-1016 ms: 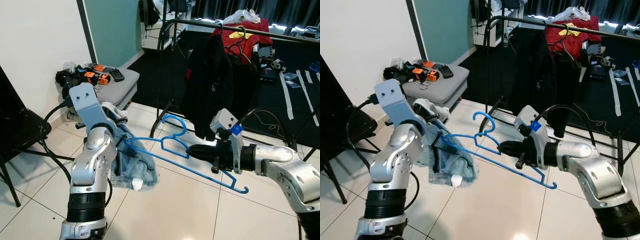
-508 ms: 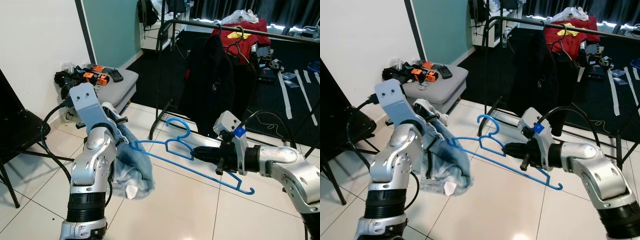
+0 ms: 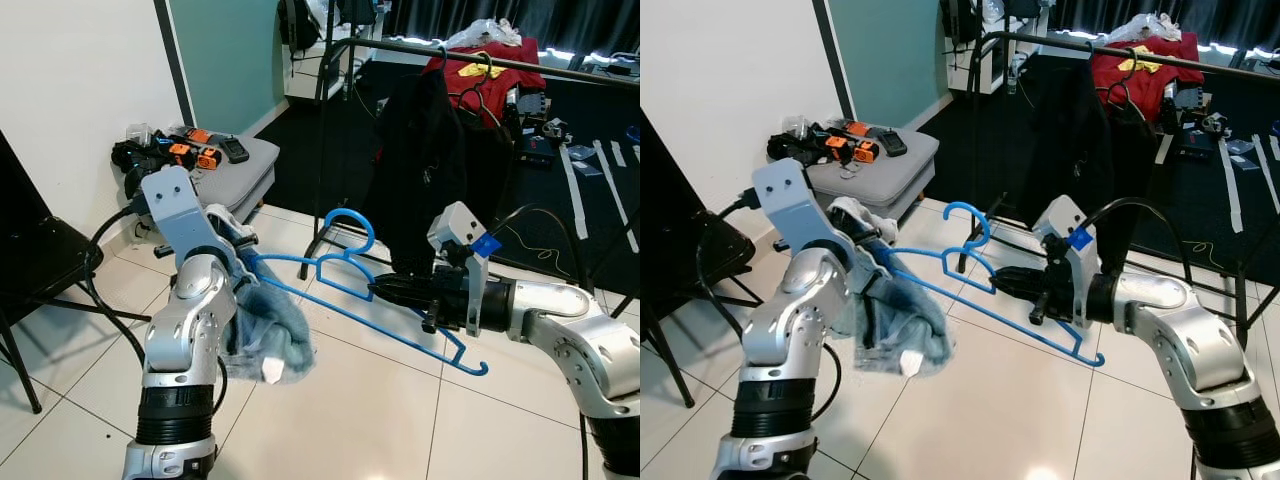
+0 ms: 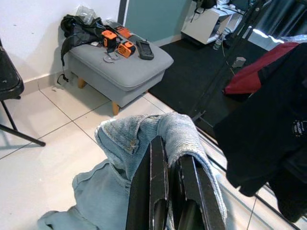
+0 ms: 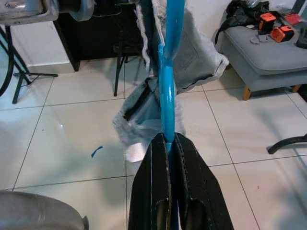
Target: Hang hanger
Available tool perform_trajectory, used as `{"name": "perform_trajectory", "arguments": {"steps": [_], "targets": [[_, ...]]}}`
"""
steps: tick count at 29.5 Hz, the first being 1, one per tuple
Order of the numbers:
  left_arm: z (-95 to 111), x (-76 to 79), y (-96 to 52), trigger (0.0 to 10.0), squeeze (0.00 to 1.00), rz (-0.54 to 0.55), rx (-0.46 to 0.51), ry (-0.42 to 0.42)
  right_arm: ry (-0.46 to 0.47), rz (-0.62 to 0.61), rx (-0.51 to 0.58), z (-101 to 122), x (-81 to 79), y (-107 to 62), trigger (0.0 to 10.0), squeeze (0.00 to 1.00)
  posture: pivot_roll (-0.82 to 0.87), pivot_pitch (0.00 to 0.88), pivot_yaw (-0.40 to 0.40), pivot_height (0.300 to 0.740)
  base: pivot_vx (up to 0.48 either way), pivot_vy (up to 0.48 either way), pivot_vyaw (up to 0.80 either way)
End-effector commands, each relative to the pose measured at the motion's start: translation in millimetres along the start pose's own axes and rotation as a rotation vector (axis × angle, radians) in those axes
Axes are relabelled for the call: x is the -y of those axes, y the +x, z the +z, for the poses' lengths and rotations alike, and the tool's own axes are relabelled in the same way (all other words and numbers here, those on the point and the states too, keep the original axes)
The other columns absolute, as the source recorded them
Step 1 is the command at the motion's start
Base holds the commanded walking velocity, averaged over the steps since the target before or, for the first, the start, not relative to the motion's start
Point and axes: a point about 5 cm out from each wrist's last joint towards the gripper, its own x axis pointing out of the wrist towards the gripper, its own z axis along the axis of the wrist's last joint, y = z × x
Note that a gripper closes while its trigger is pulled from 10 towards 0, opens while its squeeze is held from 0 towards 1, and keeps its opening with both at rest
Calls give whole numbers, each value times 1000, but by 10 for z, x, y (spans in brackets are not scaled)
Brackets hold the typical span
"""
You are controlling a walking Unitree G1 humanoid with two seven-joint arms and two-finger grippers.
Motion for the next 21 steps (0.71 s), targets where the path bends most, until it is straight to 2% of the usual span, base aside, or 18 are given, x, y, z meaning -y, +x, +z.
{"name": "perform_trajectory", "arguments": {"steps": [1,3,5,7,12,16,21], "targets": [[5,55,-12,10000,0,-9,8,-4,-14,-61,33,69,67,4,10000,0,-83,53,46,740,0,0,0],[4,86,-20,10000,0,-19,0,-18,-3,-107,44,75,111,45,10000,0,-84,57,48,740,0,0,0],[-21,195,-63,10000,0,-54,-33,-68,35,-174,67,69,137,200,10000,0,-82,58,47,740,0,0,0],[-21,195,-63,10000,0,-54,-33,-68,35,-174,67,69,137,200,10000,0,-82,58,47,740,0,0,0],[-64,273,-113,10000,0,-80,-70,-110,65,-174,75,39,75,325,10000,0,-78,58,46,740,0,0,0],[-115,338,-183,10000,0,-100,-120,-165,89,-162,48,-65,10,450,10000,0,-73,60,45,740,0,0,0],[-118,352,-177,10000,0,-107,-113,-155,107,-90,46,-78,-78,495,10000,0,-73,59,43,740,0,0,0]]}}
